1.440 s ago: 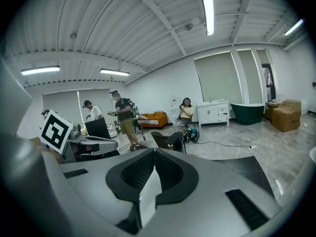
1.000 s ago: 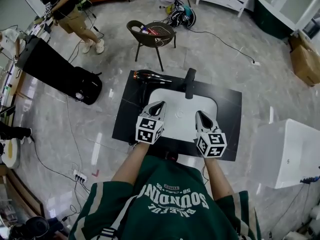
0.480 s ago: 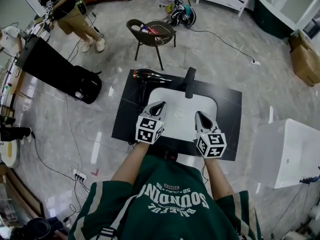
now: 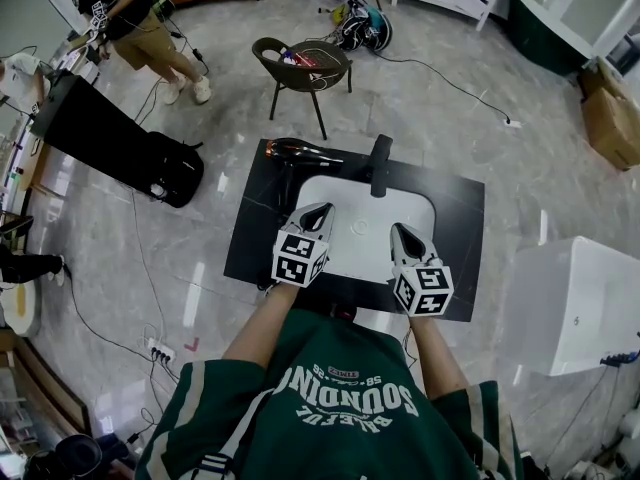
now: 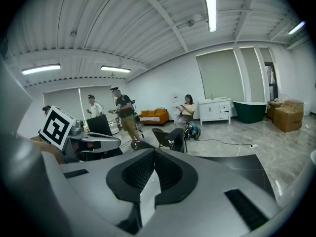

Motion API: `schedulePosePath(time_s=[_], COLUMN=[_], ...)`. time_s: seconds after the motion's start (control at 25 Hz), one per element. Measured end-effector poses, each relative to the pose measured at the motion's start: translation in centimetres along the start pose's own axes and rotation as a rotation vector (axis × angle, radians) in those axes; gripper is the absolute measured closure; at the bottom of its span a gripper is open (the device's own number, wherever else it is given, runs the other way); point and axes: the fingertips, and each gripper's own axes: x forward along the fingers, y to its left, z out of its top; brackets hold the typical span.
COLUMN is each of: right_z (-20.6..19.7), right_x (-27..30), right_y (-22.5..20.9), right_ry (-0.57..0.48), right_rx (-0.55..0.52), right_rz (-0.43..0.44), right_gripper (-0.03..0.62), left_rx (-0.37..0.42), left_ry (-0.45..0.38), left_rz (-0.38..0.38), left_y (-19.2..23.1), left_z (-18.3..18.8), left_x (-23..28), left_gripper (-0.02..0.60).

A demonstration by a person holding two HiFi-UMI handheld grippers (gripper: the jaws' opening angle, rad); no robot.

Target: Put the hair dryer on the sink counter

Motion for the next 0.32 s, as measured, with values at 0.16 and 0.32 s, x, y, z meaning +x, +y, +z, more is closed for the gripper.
schedulePosePath(time_s=[0.16, 0.32], right_z=[0.11, -0.18], right_x=[0.35, 0.84], right_y=[0.33, 0.61], right_ry=[0.0, 0.007], right_rx=[0.0, 0.0], right_rz=[0.013, 0.021], right_gripper=[0.551, 0.552], left_rx=[0.008, 0.01], left_ry=[0.006, 0.01], left_rz=[-0.001, 0.002], left_y=[-0.04, 0.26], left_z=[-0.09, -0.34], left_x=[0.03, 0.14], left_gripper=[0.571, 0.571])
